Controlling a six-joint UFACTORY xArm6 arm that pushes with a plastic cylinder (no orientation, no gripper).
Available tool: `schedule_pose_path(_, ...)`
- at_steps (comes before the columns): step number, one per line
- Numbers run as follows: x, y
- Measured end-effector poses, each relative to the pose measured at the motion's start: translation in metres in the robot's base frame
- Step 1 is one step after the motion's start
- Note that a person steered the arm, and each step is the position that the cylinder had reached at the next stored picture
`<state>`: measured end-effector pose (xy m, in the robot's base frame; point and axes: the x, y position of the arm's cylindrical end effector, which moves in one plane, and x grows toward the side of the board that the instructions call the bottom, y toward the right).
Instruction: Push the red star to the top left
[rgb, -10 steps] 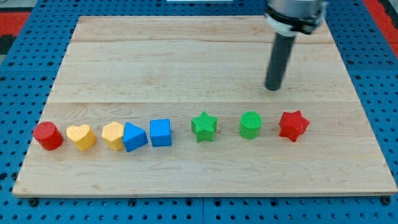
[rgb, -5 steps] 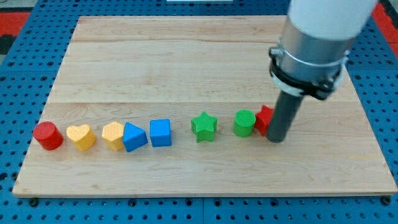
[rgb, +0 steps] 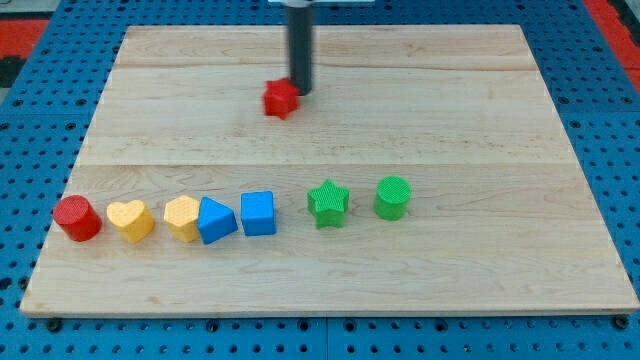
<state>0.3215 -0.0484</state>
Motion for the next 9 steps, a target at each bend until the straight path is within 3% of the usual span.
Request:
schedule_pose_path(1, 0.011, 0.023)
schedule_pose_path(2, 0.034, -0.006)
schedule_pose_path(4, -0.015, -0.093)
schedule_pose_path(5, -0.010, -0.080)
schedule_pose_path(6, 0.013, -0.106)
schedule_pose_path(7, -0.004, -0.126)
schedule_pose_path(8, -0.050, -0.128)
schedule_pose_path(9, -0.054, -0.104)
